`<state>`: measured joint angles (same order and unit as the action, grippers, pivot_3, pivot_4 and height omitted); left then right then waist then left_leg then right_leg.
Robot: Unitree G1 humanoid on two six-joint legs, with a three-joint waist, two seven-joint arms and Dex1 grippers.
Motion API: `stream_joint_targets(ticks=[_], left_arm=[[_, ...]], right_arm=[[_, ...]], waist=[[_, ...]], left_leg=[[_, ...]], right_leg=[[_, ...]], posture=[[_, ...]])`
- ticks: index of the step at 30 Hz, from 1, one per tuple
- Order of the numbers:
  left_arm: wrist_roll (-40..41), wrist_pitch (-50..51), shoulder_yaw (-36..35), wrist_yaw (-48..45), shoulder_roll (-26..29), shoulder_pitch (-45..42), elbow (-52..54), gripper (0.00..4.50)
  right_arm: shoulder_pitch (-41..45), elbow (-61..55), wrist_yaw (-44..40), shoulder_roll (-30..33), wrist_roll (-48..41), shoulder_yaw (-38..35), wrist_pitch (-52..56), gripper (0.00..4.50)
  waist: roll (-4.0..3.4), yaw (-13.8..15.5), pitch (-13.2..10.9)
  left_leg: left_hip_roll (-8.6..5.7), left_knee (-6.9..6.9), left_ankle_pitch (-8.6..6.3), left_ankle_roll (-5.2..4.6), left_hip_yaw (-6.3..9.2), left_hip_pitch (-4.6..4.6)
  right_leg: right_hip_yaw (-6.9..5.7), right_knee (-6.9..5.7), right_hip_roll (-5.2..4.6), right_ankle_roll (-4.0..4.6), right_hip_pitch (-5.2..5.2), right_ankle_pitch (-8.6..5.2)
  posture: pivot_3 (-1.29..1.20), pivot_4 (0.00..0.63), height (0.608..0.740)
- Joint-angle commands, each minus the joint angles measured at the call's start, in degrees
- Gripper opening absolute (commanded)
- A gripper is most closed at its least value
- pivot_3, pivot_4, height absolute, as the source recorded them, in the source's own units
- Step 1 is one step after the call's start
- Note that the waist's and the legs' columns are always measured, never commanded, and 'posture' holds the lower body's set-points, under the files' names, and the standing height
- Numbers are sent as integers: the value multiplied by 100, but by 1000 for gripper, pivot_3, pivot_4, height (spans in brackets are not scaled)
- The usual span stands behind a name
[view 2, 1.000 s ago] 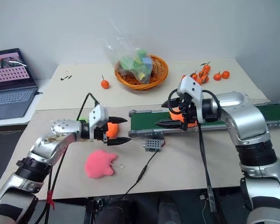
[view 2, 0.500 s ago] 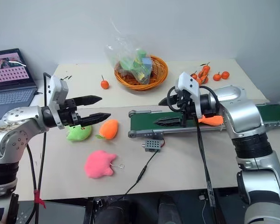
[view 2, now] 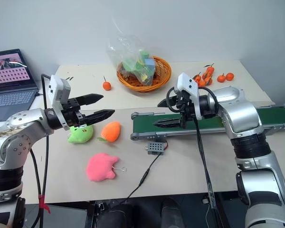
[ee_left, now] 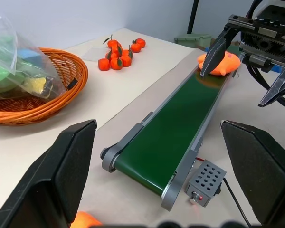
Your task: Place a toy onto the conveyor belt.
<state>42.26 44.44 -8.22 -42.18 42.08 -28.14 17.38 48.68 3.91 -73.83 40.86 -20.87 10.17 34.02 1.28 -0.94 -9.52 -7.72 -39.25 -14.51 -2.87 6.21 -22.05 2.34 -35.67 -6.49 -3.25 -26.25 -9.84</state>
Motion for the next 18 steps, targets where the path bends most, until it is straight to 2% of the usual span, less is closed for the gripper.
stream_joint_targets(ticks=[1,18], left_arm=[[24,-18,-210,-23,114,-53,142,4458],[176,125,-217,60,-4,-57,173,4458]], right_arm=[[108,-65,-41,-4,-11,-101,-144,4500],[172,108,-151,15,96,-105,-249,4500]], waist=[[0,2,0],[0,2,0]], left_leg=[[0,0,0,0,0,0],[2,0,-1,0,-1,0]], right_leg=[[0,0,0,0,0,0],[0,1,1,0,0,0]], posture=[[0,150,740],[0,150,740]])
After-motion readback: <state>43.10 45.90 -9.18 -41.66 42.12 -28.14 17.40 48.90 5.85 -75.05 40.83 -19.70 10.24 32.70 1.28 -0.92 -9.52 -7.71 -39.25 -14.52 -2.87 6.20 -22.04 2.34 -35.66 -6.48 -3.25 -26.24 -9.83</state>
